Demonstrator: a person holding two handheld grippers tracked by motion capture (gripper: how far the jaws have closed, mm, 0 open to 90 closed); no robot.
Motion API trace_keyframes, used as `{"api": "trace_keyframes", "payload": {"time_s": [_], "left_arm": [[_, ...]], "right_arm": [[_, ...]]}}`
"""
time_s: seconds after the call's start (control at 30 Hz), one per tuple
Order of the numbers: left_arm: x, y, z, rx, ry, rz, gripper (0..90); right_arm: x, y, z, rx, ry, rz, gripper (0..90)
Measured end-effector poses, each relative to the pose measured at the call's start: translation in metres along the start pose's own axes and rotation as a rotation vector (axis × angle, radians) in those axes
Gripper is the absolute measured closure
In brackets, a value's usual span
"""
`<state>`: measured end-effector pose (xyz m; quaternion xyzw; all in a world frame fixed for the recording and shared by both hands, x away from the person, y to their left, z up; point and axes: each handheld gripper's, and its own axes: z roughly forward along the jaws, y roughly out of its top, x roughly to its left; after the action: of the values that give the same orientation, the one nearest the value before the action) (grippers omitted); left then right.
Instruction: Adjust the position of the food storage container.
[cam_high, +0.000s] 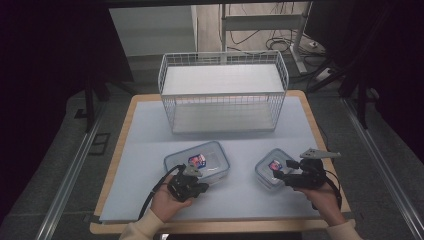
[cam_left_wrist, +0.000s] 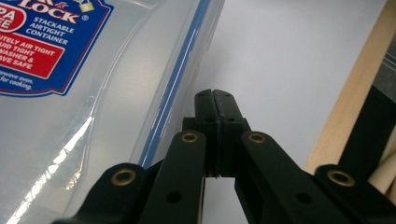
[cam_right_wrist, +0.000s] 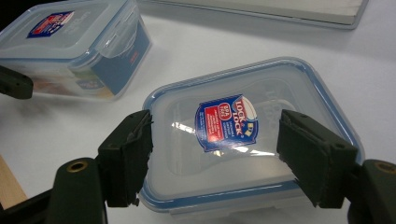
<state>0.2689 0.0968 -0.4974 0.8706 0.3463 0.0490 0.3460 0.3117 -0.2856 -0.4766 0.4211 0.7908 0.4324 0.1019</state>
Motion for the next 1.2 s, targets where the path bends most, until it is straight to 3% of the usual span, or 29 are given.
{"api": "trace_keyframes", "payload": {"time_s": [0.17, 0.23, 0.27, 0.33, 0.47, 0.5, 0.6, 0.67, 0.73, 0.87, 1.03, 1.2], "left_arm": [[0.001, -0.001, -0.003, -0.008, 0.006, -0.007, 90.0], [0.001, -0.005, -0.018, -0.053, -0.02, -0.035, 90.0], [0.001, -0.005, -0.018, -0.053, -0.02, -0.035, 90.0], [0.007, -0.016, -0.041, -0.102, -0.026, -0.076, 90.0], [0.019, -0.03, -0.065, -0.149, 0.011, -0.134, 90.0], [0.026, -0.035, -0.074, -0.17, 0.025, -0.167, 90.0], [0.049, -0.05, -0.091, -0.187, 0.106, -0.239, 90.0], [0.055, -0.053, -0.091, -0.184, 0.122, -0.256, 90.0], [0.07, -0.063, -0.09, -0.18, 0.109, -0.324, 90.0], [0.087, -0.075, -0.078, -0.133, 0.115, -0.386, 90.0], [0.092, -0.074, -0.069, -0.12, 0.092, -0.412, 90.0], [0.091, -0.069, -0.058, -0.088, 0.074, -0.408, 90.0]], "right_arm": [[0.001, 0.0, 0.001, 0.005, 0.003, 0.0, 26.8], [0.001, -0.001, 0.001, 0.005, 0.002, -0.002, 26.7], [0.001, -0.001, 0.001, 0.005, 0.002, -0.002, 26.7], [0.0, -0.001, 0.0, 0.002, 0.001, -0.004, 26.7], [0.0, 0.0, -0.002, -0.004, -0.001, -0.002, 26.7], [-0.001, 0.0, -0.002, -0.005, -0.003, 0.0, 26.7], [-0.001, 0.001, -0.003, -0.008, -0.006, -0.004, 26.7], [-0.001, 0.001, -0.003, -0.01, -0.006, -0.003, 26.7], [-0.001, 0.002, -0.003, -0.013, -0.005, -0.002, 26.7], [-0.002, 0.002, -0.005, -0.021, -0.008, 0.002, 26.6], [-0.003, 0.002, -0.006, -0.022, -0.012, 0.006, 26.4], [-0.003, 0.003, -0.006, -0.023, -0.014, 0.001, 26.3]]}}
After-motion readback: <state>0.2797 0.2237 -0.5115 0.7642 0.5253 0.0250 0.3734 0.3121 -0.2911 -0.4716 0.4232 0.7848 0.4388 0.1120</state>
